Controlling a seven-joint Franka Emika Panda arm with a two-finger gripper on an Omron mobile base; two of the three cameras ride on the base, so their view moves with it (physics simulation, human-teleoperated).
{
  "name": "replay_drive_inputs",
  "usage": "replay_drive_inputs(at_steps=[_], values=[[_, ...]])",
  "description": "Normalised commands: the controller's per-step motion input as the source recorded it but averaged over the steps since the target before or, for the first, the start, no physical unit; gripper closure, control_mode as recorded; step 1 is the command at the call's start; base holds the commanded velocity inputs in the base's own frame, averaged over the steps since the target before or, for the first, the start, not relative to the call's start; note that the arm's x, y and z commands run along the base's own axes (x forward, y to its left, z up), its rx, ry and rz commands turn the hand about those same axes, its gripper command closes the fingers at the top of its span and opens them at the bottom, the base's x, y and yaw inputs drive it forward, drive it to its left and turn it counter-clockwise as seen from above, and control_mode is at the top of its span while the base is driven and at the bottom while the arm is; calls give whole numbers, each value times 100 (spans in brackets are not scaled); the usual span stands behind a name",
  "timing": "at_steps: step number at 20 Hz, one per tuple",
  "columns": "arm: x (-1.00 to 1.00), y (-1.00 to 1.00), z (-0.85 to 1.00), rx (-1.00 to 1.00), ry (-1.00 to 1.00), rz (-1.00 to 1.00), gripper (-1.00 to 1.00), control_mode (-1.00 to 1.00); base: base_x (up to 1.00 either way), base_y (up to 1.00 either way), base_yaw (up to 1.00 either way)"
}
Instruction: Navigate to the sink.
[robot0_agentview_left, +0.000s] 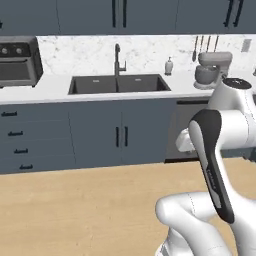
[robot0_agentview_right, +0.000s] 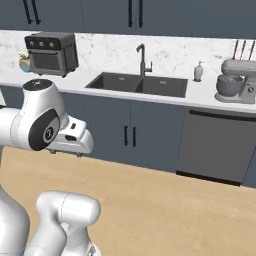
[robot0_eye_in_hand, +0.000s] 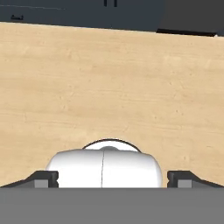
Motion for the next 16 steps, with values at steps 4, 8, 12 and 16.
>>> replay_drive_inputs(at_steps=[4, 8, 12, 16], values=[[0, 0, 0, 0, 0, 0, -100, 100, 100, 100, -14], [0, 0, 0, 0, 0, 0, -100, 100, 100, 94, -13], [0, 0, 0, 0, 0, 0, -100, 100, 100, 45, -5], [0, 0, 0, 0, 0, 0, -100, 100, 100, -19, 0]])
